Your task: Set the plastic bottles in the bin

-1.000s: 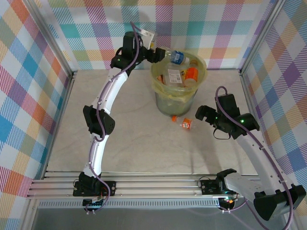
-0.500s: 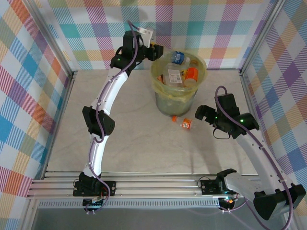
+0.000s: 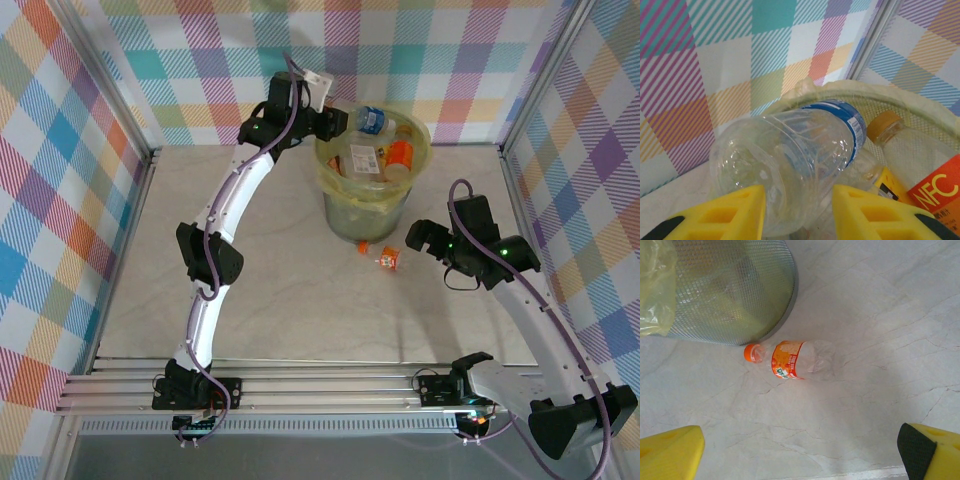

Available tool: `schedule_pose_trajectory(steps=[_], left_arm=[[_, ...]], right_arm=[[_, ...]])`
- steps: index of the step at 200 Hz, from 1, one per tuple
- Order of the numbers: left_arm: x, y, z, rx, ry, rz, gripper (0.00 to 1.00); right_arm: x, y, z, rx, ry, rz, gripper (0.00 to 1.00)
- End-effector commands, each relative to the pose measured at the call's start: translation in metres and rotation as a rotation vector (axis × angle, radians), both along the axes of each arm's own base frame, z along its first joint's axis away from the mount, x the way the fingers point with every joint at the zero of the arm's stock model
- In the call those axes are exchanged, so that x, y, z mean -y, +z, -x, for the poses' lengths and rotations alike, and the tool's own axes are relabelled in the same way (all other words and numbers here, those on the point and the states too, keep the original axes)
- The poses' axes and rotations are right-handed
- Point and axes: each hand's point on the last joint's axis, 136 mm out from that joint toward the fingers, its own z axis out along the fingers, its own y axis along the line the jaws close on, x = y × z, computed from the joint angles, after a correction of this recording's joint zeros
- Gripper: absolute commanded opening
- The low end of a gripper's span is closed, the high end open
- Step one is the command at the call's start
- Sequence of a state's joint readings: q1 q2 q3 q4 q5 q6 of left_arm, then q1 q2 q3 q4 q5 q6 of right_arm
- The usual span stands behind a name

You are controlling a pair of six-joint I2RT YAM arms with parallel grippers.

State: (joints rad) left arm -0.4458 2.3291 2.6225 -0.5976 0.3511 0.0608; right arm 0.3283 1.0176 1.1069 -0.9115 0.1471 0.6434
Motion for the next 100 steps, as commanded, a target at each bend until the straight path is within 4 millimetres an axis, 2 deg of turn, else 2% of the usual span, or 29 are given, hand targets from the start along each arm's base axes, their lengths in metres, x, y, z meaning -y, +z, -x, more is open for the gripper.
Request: schedule_pose_trajectory(steps=[1, 17, 33, 41, 61, 81, 100], left_arm=[[0.010, 0.005, 0.016, -0.020, -0.065, 0.012, 0.40], [0.015, 0.004, 0.020, -0.033, -0.087, 0.024, 0.40], [0.018, 0.007, 0.022, -0.040, -0.092, 0.041, 0.46], [0.019, 0.011, 0.023, -0.040, -0.086, 0.056, 0.52], [0.014, 0.026, 0.021, -0.032, -0.040, 0.092, 0.75], [0.010, 0.040, 0.019, -0.029, 0.004, 0.132, 0.76], [0.011, 0.043, 0.020, -0.045, 0.007, 0.163, 0.77]], right_arm=[[-0.002, 0.005, 0.000, 0.029, 0.001, -0.024, 1.00], [-0.002, 0.005, 0.000, 0.029, 0.000, -0.026, 1.00], [-0.003, 0.005, 0.000, 0.029, 0.003, -0.030, 1.00], [-0.003, 0.005, 0.000, 0.028, 0.004, -0.032, 1.00], [-0.005, 0.006, -0.001, 0.030, 0.015, -0.036, 1.00], [-0.005, 0.007, -0.001, 0.033, 0.016, -0.037, 1.00], [-0.005, 0.009, -0.001, 0.039, 0.016, -0.037, 1.00]])
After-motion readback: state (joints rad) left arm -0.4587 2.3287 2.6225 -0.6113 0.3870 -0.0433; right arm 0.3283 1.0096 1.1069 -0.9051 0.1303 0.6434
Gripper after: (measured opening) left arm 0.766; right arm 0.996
